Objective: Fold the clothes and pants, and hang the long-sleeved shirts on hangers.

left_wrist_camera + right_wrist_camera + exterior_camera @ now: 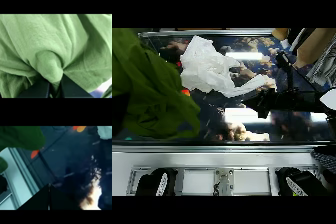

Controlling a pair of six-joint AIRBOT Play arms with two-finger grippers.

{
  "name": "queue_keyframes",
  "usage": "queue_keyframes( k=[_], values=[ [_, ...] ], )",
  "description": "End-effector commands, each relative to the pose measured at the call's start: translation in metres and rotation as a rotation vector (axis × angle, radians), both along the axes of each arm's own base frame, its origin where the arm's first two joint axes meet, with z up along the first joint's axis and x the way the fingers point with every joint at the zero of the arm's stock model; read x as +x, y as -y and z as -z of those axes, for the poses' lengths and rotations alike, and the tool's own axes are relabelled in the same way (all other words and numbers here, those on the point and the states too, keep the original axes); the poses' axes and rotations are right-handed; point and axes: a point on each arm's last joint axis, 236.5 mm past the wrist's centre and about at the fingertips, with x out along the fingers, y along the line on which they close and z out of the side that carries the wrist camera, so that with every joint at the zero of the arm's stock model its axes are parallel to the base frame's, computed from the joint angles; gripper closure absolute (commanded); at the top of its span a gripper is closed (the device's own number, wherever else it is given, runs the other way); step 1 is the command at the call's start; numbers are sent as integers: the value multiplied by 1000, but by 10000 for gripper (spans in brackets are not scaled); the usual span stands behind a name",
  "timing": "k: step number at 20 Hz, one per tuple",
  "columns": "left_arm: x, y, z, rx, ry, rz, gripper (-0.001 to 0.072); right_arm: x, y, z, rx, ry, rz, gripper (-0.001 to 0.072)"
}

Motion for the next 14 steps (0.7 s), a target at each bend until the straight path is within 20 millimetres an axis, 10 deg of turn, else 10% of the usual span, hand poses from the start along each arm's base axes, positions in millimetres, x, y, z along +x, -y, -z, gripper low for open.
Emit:
queue_keyframes(
  k=[1,6,11,13,14],
  values=[
    [-5,51,-13,-53,-25,216,692,39,33,-24,64,59,202,696],
    [27,148,72,-13,-280,489,692,75,122,-23,53,17,516,696],
    [89,215,166,53,-405,527,675,74,179,25,-230,-17,622,696],
    [124,208,185,61,-465,475,5,68,203,43,-332,-69,683,694],
    [140,197,194,65,-504,443,19,64,210,52,-371,-97,697,677]
  ],
)
